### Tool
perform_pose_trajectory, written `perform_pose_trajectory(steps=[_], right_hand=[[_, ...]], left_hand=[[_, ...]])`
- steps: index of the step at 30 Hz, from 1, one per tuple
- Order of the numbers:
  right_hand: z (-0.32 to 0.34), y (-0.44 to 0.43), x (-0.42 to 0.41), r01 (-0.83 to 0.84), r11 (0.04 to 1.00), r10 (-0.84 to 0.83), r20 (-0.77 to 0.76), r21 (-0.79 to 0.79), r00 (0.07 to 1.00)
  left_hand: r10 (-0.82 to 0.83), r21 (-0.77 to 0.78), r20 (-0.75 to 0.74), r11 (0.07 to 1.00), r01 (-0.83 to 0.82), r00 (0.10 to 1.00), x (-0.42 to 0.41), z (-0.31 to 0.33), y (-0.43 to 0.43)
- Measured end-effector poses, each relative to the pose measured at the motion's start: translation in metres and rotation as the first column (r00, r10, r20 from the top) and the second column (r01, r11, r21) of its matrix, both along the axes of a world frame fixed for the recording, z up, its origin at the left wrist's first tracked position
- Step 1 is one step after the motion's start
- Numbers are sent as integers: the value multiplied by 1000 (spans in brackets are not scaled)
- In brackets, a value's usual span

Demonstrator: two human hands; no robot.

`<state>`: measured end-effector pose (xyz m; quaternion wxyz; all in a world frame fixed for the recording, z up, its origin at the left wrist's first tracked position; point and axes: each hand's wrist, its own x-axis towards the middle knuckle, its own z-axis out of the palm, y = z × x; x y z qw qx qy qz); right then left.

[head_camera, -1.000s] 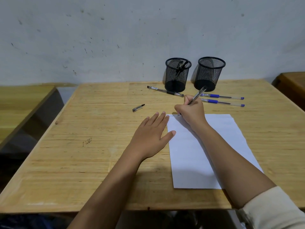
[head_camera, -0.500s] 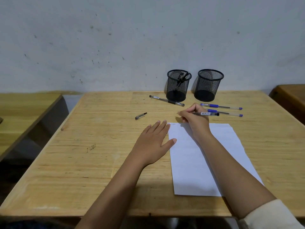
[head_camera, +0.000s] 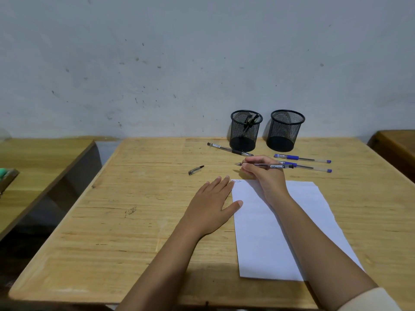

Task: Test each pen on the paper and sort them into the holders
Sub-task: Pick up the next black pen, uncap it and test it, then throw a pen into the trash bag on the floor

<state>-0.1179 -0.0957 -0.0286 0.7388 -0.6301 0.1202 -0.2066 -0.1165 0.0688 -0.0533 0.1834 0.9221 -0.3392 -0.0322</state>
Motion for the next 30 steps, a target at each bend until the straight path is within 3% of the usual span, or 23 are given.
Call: perform_pose_trajectory(steps=[3, 5, 7, 9, 11, 14, 16, 21, 26, 30], right_hand=[[0, 1, 0, 17, 999, -17, -5, -33, 1000], [0, 1, 1, 17, 1000, -16, -11, 12, 1000], [2, 1, 2, 11, 994, -9, -22, 108, 1000], [4, 1, 2, -9, 980, 13, -22, 197, 1000], [8, 2, 0, -34, 971, 36, -6, 236, 999], [13, 3, -2, -70, 968, 65, 29, 242, 998], [18, 1, -2, -83, 966, 83, 11, 244, 997], [28, 1, -2, -141, 961, 156, -42, 239, 987], [29, 8, -9, -158, 957, 173, -43, 245, 984], [33, 10, -16, -157, 945, 169, -20, 286, 985]], left_hand=[[-6, -52, 3, 999, 6, 1000, 1, 0, 1], [26, -217, -57, 976, -38, 998, 1, 3, 1], [127, -437, -103, 885, -159, 987, 6, 7, 4], [272, -516, -52, 816, -259, 961, 16, 11, 9], [363, -470, -27, 818, -332, 931, 32, 13, 17], [415, -277, -46, 869, -411, 909, 53, 9, 24], [422, -275, -15, 870, -409, 907, 58, 9, 24], [356, -444, -127, 814, -374, 926, 55, 20, 22], [154, -694, -383, 603, -394, 911, 29, 44, 12], [35, -750, -434, 541, -382, 900, 21, 55, 8]])
